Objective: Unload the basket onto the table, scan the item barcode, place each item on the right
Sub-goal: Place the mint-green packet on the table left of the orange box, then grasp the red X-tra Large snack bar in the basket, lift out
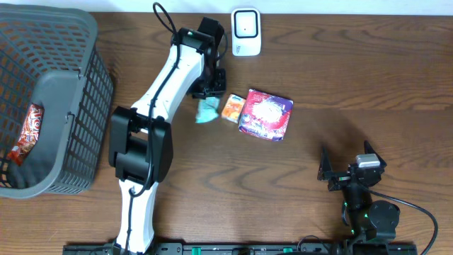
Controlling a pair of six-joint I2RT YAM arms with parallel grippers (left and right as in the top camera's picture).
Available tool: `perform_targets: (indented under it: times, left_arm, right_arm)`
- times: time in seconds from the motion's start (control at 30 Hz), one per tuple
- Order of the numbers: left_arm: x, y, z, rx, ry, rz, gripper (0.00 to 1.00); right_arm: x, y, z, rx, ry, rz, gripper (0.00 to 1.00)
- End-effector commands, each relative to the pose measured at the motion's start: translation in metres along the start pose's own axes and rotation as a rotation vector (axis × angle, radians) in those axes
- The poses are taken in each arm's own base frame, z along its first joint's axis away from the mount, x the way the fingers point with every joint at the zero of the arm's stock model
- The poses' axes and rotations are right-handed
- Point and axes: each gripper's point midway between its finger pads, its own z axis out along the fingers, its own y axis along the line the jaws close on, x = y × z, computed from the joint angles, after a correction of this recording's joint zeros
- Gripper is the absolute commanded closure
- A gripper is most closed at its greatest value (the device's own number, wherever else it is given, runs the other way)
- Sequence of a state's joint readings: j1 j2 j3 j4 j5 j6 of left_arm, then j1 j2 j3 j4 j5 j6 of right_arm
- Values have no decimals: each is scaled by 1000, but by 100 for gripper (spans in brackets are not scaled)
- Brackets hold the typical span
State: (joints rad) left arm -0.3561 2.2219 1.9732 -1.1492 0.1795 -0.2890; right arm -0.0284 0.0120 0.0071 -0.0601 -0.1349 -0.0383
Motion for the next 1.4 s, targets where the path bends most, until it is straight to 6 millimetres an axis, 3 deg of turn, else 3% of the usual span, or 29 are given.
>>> perform_targets:
  times: [0.0, 0.1, 0.17, 0.2, 0.27, 0.3, 0.37, 0.43, 0.47, 0.63, 0.67, 0.7, 0.77, 0.9, 1.17, 1.37]
  left_arm:
    - [-4, 1, -23, 15, -36, 10, 42]
    - [-12, 2, -55, 45, -106, 36, 41]
    - [-28, 12, -105, 77, -240, 26, 40]
    - [-42, 25, -150, 98, -369, 1, 40]
    - [-52, 44, -199, 109, -518, -10, 40]
    - [-58, 71, -237, 58, -641, 11, 39]
    - [-55, 124, -277, -100, -752, -29, 39]
    - [-22, 238, -325, -452, -807, -270, 39]
    - [-12, 259, -328, -513, -786, -294, 39]
    - [21, 330, -311, -615, -644, -367, 39]
    - [27, 341, -303, -629, -606, -363, 39]
    - [39, 359, -282, -653, -509, -322, 39]
    - [53, 375, -256, -664, -402, -267, 40]
    - [77, 394, -208, -667, -223, -144, 39]
    - [103, 447, -161, -767, -116, -104, 39]
    - [105, 458, -128, -646, -152, -58, 39]
  right_arm:
    - [0, 2, 0, -9, -1, -12, 1]
    - [0, 2, 0, -9, -1, -12, 1]
    - [0, 2, 0, -9, -1, -12, 1]
    - [0, 2, 0, -9, -1, -12, 1]
    - [0, 2, 0, -9, -1, -12, 1]
    - [0, 2, 0, -9, -1, -12, 1]
    - [0, 2, 0, -9, -1, -12, 1]
    - [0, 2, 0, -9, -1, -12, 1]
    - [0, 2, 0, -9, -1, -12, 1]
    - [0, 2, 0, -9, -1, -12, 1]
    - [0, 2, 0, -9, -1, -12, 1]
    - [0, 2, 0, -9, -1, -12, 1]
    - [0, 2, 0, -9, -1, -12, 1]
    - [0, 2, 0, -9, -1, -12, 1]
    - [0, 2, 0, -9, -1, -12, 1]
    - [0, 2, 0, -9, -1, -12, 1]
